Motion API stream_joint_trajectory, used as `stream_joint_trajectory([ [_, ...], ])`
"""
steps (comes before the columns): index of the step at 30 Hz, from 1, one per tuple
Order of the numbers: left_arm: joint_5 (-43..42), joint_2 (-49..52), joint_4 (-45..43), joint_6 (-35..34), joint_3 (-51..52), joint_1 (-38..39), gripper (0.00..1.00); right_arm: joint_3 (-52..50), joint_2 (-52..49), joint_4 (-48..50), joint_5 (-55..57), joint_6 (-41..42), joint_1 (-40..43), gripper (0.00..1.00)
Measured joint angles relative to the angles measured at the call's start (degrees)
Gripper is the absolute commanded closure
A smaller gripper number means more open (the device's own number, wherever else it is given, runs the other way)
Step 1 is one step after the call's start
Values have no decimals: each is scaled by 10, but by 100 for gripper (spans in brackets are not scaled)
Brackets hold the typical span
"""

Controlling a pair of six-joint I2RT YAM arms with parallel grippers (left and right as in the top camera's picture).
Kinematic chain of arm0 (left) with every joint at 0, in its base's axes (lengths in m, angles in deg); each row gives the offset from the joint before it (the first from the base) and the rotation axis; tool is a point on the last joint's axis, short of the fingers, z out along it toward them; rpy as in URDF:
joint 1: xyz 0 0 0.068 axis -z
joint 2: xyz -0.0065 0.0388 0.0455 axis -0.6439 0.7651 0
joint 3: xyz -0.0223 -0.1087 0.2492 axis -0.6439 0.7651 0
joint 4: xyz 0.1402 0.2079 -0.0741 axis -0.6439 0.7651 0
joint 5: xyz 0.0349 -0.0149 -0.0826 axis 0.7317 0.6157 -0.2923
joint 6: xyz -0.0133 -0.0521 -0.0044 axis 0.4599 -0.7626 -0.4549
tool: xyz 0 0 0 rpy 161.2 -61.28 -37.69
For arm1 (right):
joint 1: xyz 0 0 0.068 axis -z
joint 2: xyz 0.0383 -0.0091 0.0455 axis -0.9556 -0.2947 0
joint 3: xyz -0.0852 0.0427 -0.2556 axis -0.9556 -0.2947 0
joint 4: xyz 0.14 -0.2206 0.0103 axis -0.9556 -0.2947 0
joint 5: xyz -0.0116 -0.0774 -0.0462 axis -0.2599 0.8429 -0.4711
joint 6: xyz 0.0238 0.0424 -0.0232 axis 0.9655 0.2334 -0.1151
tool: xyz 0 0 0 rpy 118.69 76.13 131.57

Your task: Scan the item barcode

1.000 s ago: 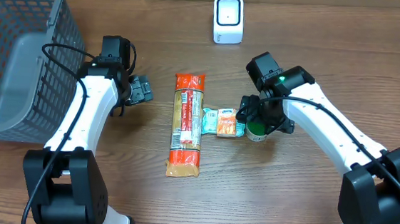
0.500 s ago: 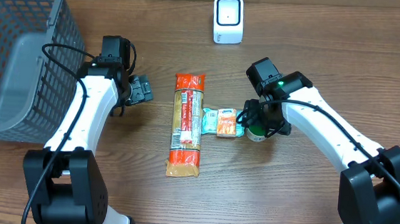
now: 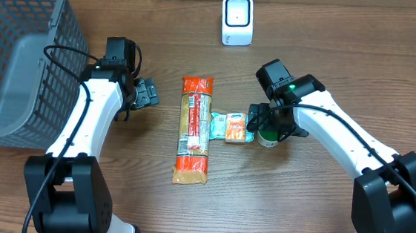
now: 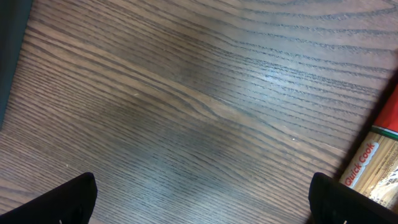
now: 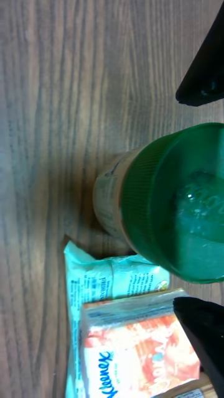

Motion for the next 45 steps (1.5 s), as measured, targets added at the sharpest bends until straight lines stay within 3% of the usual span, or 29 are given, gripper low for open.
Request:
stream_joint_trajectory([
  [9, 0, 0, 0, 0, 0, 0, 0, -35, 0, 41, 2, 0, 0, 0],
  [13, 0, 0, 0, 0, 0, 0, 0, -44, 0, 63, 2, 0, 0, 5],
  [18, 0, 0, 0, 0, 0, 0, 0, -78, 0, 84, 2, 0, 0, 19],
  [24, 0, 0, 0, 0, 0, 0, 0, -85, 0, 88, 3, -2, 0, 22],
  [40, 0, 0, 0, 0, 0, 0, 0, -85, 0, 120, 47, -36, 16, 21],
  [43, 0, 0, 0, 0, 0, 0, 0, -85, 0, 116, 47, -40, 16, 19],
  [45, 0, 0, 0, 0, 0, 0, 0, -84, 0, 96, 47, -41, 16, 9],
])
